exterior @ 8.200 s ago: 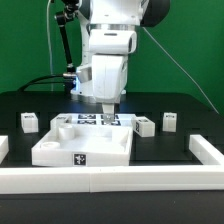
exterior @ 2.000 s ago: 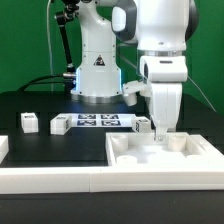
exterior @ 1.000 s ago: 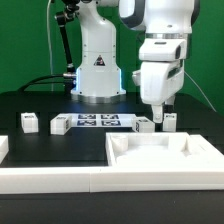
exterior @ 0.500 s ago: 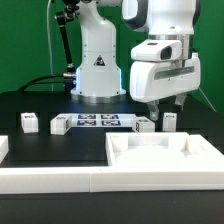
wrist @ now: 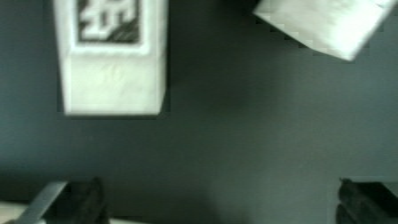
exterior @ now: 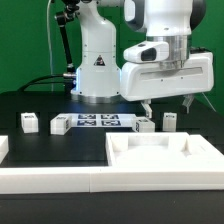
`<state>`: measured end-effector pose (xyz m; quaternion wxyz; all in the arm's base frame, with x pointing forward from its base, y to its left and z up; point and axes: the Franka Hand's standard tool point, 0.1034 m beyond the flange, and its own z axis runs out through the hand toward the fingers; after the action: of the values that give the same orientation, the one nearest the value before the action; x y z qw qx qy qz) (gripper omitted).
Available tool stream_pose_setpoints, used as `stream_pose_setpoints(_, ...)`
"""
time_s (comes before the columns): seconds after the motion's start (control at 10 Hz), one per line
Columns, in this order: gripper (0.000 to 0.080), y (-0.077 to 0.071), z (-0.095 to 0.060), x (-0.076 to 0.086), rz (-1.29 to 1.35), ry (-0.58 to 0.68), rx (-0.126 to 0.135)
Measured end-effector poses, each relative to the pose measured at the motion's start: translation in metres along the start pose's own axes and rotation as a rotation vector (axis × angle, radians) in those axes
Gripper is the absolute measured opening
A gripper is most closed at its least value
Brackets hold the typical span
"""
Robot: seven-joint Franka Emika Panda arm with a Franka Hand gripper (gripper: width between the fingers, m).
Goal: Assemble square table
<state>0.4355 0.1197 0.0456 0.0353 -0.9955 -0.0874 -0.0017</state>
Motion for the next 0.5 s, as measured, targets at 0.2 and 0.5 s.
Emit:
stream_pose_setpoints(0.2, 0.0649, -0.007, 0.002, -0.004, 0.172, -0.007, 0.009)
stream_pose_setpoints(0.5, 0.0649, -0.014, 0.004, -0.006, 0.396, -0.014, 0.024)
